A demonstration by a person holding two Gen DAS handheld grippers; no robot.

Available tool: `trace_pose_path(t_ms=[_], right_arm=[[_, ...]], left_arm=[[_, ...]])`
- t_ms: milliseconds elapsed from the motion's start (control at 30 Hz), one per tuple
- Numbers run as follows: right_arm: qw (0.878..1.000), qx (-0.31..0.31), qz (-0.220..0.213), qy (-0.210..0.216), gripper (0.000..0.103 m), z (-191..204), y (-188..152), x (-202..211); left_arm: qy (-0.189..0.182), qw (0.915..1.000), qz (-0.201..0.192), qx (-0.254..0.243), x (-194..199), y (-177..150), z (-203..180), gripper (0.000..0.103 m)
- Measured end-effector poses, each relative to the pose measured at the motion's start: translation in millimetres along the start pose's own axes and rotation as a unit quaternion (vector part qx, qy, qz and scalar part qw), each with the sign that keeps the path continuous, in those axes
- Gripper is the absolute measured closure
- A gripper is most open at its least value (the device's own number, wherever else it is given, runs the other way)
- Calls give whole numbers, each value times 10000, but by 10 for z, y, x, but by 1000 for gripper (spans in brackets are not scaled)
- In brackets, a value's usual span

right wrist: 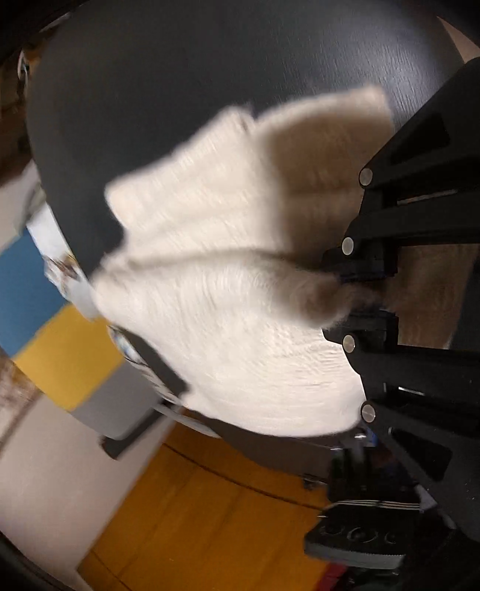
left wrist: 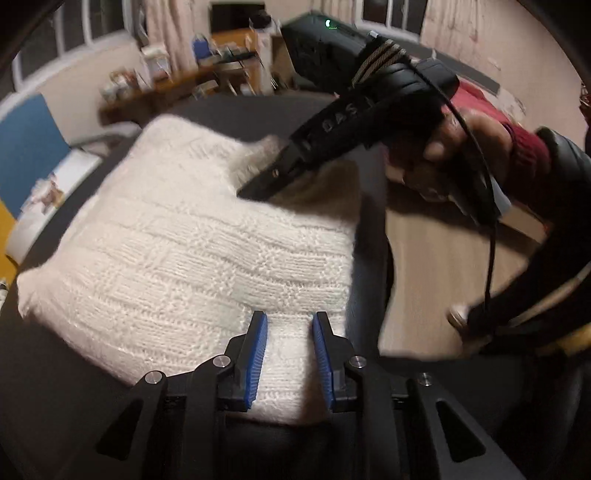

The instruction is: Fold clothes

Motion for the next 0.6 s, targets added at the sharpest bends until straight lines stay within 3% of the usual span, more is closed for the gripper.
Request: trace_pose_path(t_ms=[167,233,300,400,467,533,600], right_arm=[[9958,490,467,610,91,579,-246,-355],[9933,679,552,761,91,807,-332,-460],[9927,683,404,903,90,929,-317,-446],[9946,463,33,930,85,933,-237,-329],[9956,246,-53,903,72,876,-183,-324],[9960,132,-153,868,56,824,-143,-341],[9962,98,-251,833,55,809,-101,-323]], left_arm=[[-155,9978,258,597,427,-519,381,79],[-379,9939,-128,1032,670,-618,509,79],[-718,9844,-699,1448,922,-624,614,78],[-809,9709,-1482,1699,1118,-425,770,78],[-680,9666,-1711,1781,1074,-317,837,78],[-614,9654,-1678,1899,920,-287,868,78],[-555,9642,-1624,2020,757,-263,897,78]])
Point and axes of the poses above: each gripper's, at about its wrist camera, not at the fingertips, and x roughly against the way its jaws point, z to its left, y to its top, the point moved 3 cm from there along -x, roughly the way its jaws point, and after that the axes turned 5 degrees about -y, right-handed, at the moved point
